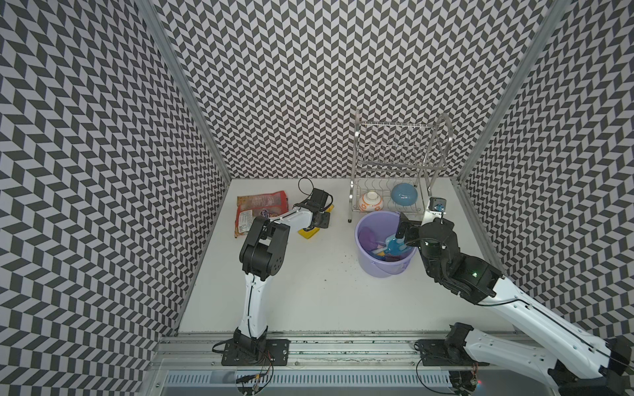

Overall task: Organize the gardening tools
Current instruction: Pick up the gardening tool from the center of the board.

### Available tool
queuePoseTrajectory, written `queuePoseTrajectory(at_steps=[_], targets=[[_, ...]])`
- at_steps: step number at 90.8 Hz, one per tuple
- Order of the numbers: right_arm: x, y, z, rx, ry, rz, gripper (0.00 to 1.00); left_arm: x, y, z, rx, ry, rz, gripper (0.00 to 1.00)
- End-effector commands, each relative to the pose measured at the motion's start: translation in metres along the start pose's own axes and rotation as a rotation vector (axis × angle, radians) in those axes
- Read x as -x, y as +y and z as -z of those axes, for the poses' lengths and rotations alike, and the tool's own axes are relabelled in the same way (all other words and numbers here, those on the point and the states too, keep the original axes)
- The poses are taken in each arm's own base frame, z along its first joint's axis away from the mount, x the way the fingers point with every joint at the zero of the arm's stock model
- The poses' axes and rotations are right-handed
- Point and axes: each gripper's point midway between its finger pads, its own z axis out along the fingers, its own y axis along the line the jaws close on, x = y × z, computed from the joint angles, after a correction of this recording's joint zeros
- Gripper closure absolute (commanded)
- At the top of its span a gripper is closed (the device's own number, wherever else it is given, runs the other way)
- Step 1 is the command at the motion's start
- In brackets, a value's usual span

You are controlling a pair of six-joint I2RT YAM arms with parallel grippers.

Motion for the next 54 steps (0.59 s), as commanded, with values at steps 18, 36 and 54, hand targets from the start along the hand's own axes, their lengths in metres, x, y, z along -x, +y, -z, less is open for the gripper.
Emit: queuePoseTrajectory(at_steps=[18,36,54], targets=[[0.006,-0.003,0.004,0.016,-0.026,-0.043,0.0,0.02,0.006,0.01,-0.007,-0.064,0.096,1.0],[-0.002,0.007,0.003,0.073,0.0,-0.053,0.0,0.055,0.016,0.058,-0.057,-0.213,0.254,1.0],[-0.013,0.036,0.005,0.243,0.015,-0.076,0.0,0.094,0.014,0.135,-0.217,-0.415,0.481,1.0]])
